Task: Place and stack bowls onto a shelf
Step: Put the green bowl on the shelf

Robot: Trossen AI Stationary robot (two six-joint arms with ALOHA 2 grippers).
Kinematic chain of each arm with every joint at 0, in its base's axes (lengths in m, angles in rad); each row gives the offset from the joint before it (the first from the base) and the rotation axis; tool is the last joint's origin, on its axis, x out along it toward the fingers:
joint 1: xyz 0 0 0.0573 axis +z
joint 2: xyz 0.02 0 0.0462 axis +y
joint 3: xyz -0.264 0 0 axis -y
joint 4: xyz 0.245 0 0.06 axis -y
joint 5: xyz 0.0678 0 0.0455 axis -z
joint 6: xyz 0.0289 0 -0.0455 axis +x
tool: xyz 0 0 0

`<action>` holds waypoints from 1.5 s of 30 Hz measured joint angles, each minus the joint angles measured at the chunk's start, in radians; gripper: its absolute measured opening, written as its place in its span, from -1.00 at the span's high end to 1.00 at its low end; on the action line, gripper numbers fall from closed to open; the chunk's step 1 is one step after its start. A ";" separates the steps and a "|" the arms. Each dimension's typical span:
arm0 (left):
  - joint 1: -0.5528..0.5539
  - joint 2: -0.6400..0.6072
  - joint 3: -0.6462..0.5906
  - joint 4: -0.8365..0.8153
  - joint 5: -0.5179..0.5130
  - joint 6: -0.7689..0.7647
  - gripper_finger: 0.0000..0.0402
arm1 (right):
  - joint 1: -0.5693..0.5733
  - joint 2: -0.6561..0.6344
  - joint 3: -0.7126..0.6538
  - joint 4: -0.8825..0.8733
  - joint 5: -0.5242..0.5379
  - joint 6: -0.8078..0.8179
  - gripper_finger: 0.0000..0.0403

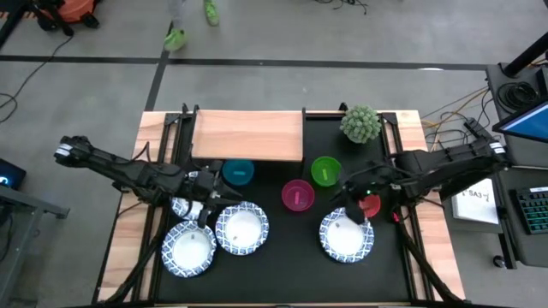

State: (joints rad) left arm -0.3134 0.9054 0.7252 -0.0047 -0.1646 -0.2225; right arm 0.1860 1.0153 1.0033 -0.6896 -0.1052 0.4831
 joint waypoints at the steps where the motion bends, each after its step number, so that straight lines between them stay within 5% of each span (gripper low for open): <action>1: 0.000 0.000 0.000 -0.006 0.000 -0.007 0.62 | 0.000 0.023 0.023 -0.066 0.021 0.010 0.91; 8: 0.000 0.000 -0.014 -0.022 0.000 -0.030 0.62 | -0.001 0.144 0.085 -0.236 0.109 -0.003 0.91; 28: 0.000 0.010 -0.015 -0.018 0.000 -0.030 0.62 | -0.001 0.237 0.081 -0.205 0.133 -0.075 0.91; 39: 0.000 0.010 -0.015 -0.018 0.000 -0.030 0.62 | -0.001 0.304 0.082 -0.038 0.132 -0.093 0.91; 45: 0.000 0.010 -0.015 -0.018 0.000 -0.030 0.62 | -0.012 0.371 0.101 -0.008 0.147 -0.240 0.91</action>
State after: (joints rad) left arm -0.3138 0.9150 0.7097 -0.0231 -0.1650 -0.2520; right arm 0.1739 1.3867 1.1048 -0.6977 0.0420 0.2426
